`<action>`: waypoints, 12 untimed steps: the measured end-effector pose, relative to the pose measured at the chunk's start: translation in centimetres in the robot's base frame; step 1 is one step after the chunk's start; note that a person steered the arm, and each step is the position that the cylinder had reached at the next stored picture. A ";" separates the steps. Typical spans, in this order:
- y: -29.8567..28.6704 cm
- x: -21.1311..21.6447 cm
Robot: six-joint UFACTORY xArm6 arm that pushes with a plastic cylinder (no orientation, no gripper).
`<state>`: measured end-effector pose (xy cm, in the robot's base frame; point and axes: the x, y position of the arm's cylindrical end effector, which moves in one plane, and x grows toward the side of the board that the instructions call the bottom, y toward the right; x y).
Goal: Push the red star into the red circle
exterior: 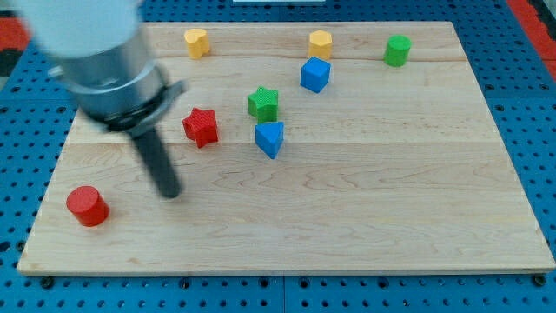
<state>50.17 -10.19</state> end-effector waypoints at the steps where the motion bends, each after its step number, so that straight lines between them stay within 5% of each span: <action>1: 2.0 -6.2; 3: 2.2 -13.1; 4: -4.3 -13.9; 5: -3.9 -10.3; 6: -1.2 -14.4; 8: -1.5 -4.5; 10: -1.8 -8.8; 11: -9.2 -7.6; 12: -9.8 -2.3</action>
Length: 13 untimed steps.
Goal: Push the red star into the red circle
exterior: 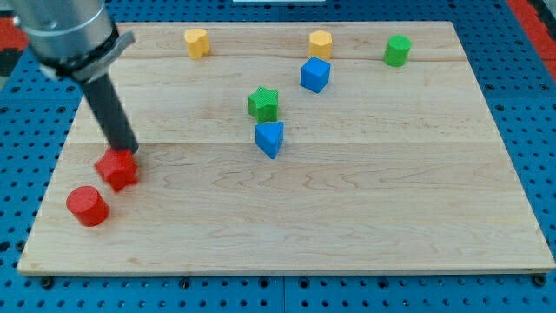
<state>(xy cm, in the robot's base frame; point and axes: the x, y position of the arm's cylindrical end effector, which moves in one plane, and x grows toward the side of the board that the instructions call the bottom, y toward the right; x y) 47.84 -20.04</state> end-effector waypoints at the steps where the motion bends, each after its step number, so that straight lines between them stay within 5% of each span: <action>1: 2.0 0.7; 13: 6.9 1.1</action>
<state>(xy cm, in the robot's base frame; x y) 48.92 -13.11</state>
